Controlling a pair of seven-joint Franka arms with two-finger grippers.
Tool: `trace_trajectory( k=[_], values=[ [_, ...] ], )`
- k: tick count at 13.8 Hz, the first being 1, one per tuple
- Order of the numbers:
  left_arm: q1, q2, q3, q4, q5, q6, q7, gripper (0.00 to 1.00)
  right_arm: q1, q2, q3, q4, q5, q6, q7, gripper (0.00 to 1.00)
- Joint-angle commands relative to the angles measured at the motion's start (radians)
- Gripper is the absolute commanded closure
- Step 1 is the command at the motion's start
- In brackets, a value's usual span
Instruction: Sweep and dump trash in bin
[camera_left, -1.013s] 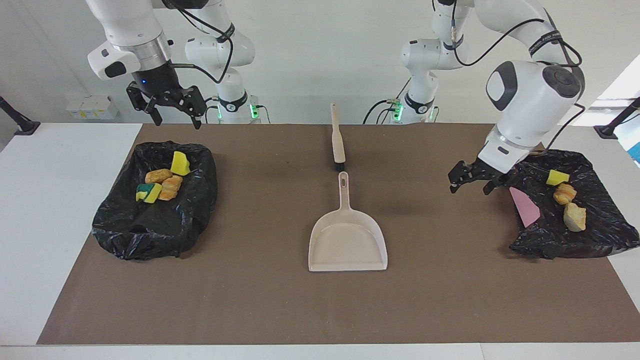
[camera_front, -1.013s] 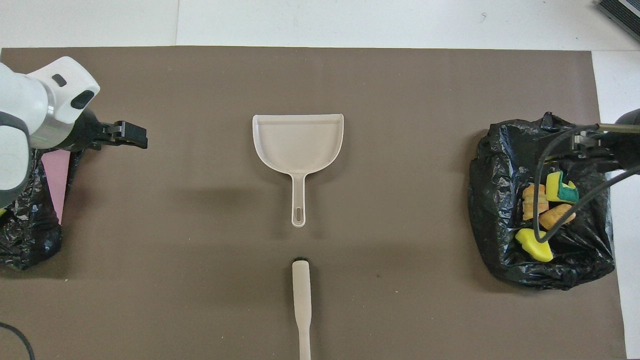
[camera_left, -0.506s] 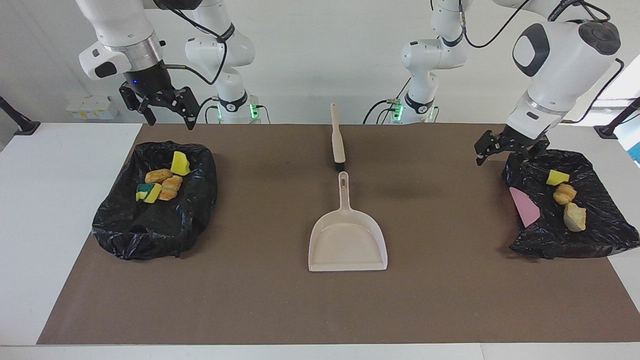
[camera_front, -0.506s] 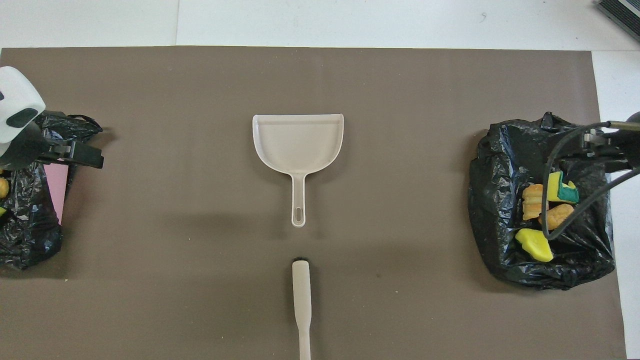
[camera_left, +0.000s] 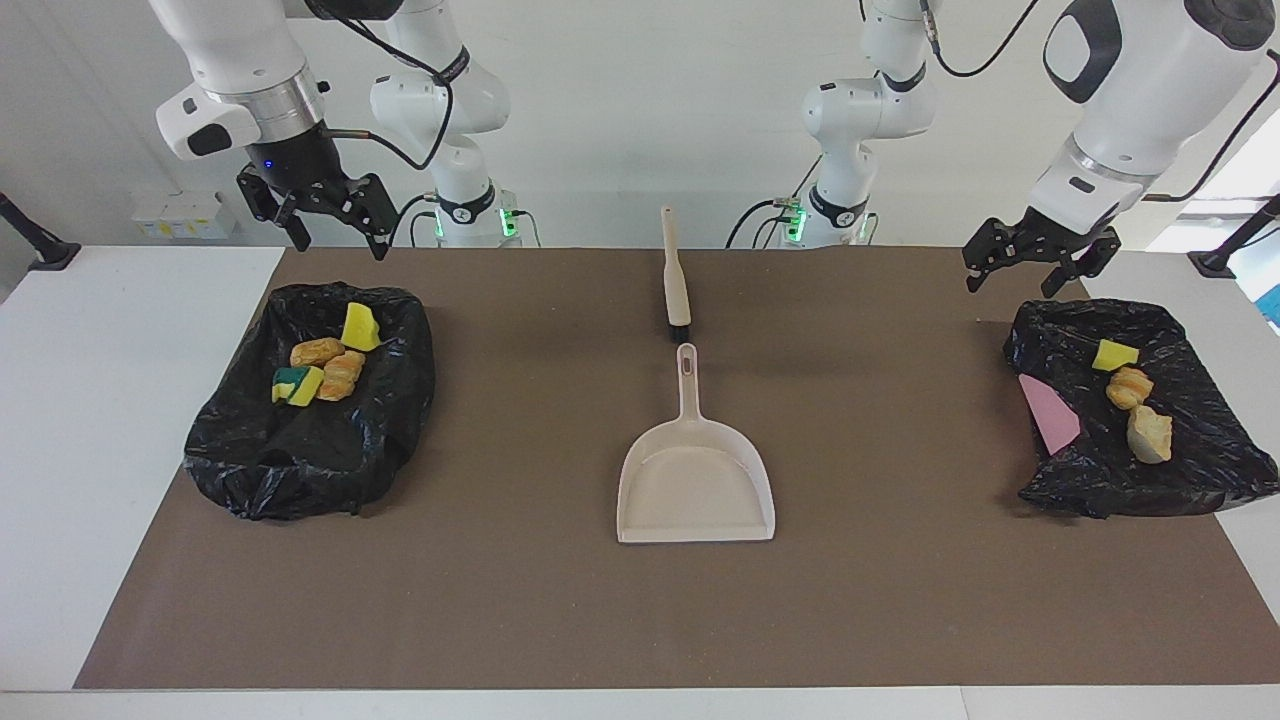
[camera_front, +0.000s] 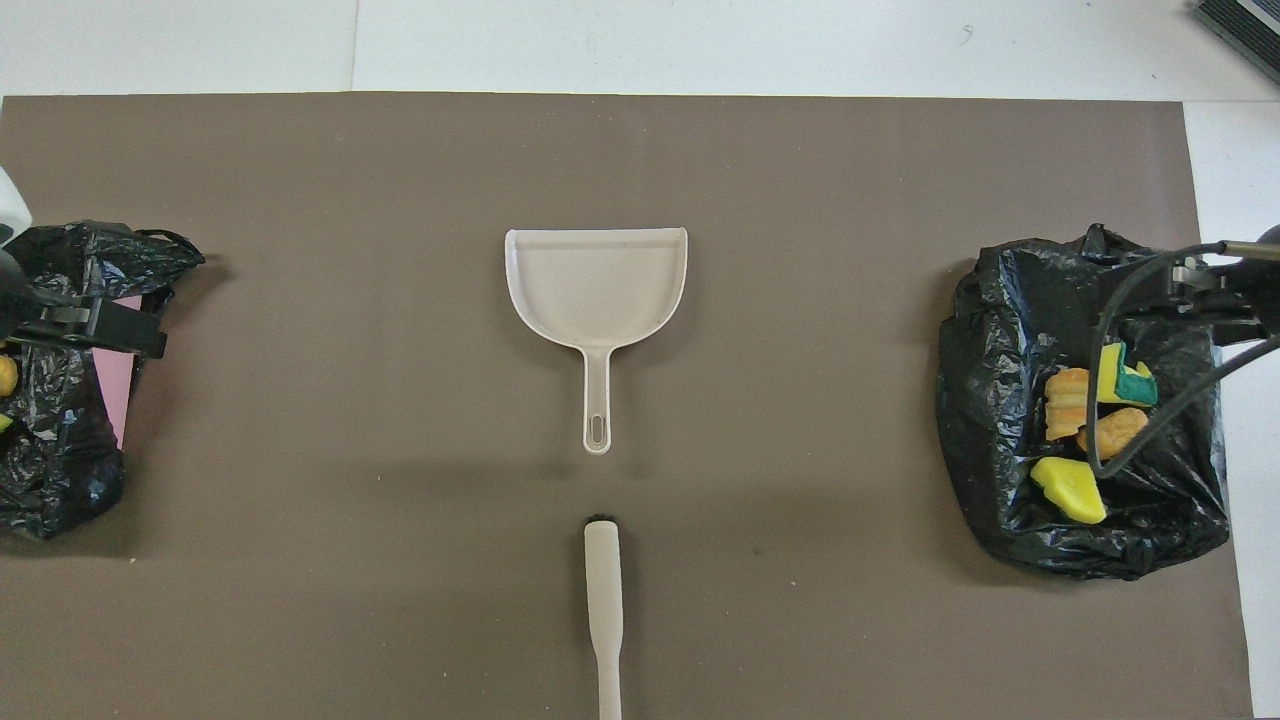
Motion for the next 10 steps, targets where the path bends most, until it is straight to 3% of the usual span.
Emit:
trace_trajectory(
  k=[1, 10],
  values=[
    [0.008, -0.042, -0.008, -0.047, 0.014, 0.005, 0.018, 0.00, -0.013, -0.013, -0.001, -0.024, 0.011, 0.019, -0.022, 0.00],
    [0.010, -0.015, -0.006, 0.059, 0.017, -0.084, 0.054, 0.00, -0.013, -0.015, -0.001, -0.026, 0.011, 0.019, -0.023, 0.00]
  ],
)
